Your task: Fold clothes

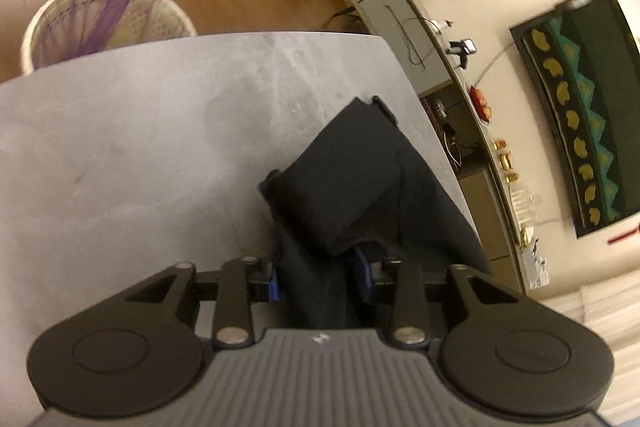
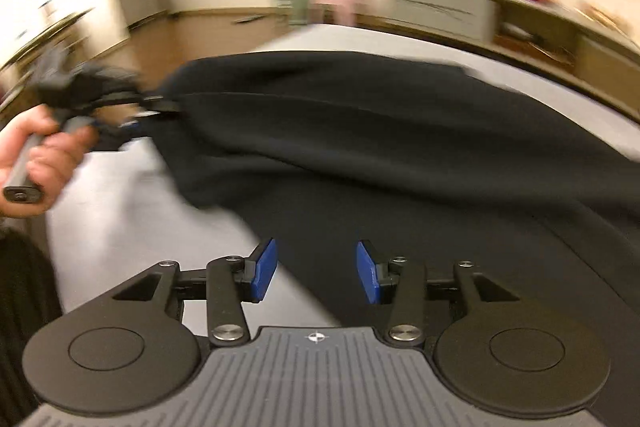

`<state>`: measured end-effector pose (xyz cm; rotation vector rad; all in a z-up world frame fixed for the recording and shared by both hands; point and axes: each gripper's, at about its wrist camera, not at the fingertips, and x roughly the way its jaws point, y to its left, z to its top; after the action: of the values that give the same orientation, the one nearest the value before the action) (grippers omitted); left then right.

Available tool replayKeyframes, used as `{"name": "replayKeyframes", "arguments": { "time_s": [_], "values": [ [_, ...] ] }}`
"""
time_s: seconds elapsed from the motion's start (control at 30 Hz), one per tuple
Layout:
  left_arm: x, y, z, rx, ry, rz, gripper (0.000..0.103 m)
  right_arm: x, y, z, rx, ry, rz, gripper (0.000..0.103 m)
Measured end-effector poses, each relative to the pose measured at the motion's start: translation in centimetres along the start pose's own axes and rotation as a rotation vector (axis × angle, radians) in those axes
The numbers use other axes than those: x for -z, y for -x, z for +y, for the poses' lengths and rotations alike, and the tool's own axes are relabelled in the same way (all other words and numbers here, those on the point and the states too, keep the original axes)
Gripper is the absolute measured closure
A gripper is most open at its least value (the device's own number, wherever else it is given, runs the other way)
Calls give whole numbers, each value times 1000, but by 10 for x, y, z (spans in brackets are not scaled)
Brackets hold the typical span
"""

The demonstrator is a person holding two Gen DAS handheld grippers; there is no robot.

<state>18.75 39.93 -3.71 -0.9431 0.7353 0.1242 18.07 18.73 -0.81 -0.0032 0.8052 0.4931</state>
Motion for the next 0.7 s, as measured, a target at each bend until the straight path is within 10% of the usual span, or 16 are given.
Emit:
{"name": "replayKeyframes", "arguments": {
  "time_s": [0.1, 0.2, 0.37, 0.43, 0.53, 0.7],
  "values": [
    [-1, 37, -7, 6, -90, -183, 95, 36, 58, -90, 133, -219, -38, 50],
    [-8, 32, 7, -27, -35, -146, 94, 86, 127, -179, 361, -451, -104, 42],
    [-10, 21, 15, -52, 11, -81, 51, 176, 211, -272, 639, -811, -188, 25],
    [-7, 14, 11, -70, -7, -61, 53, 183, 209, -281, 623, -832, -184, 25],
    [-3, 6, 3, -132, -58, -56, 90, 179, 192, -286, 584, -757, -121, 28],
    [-5, 17, 23, -255, 52, -108, 86, 165, 176, -286, 634, -560, 6, 32]
  ]
}}
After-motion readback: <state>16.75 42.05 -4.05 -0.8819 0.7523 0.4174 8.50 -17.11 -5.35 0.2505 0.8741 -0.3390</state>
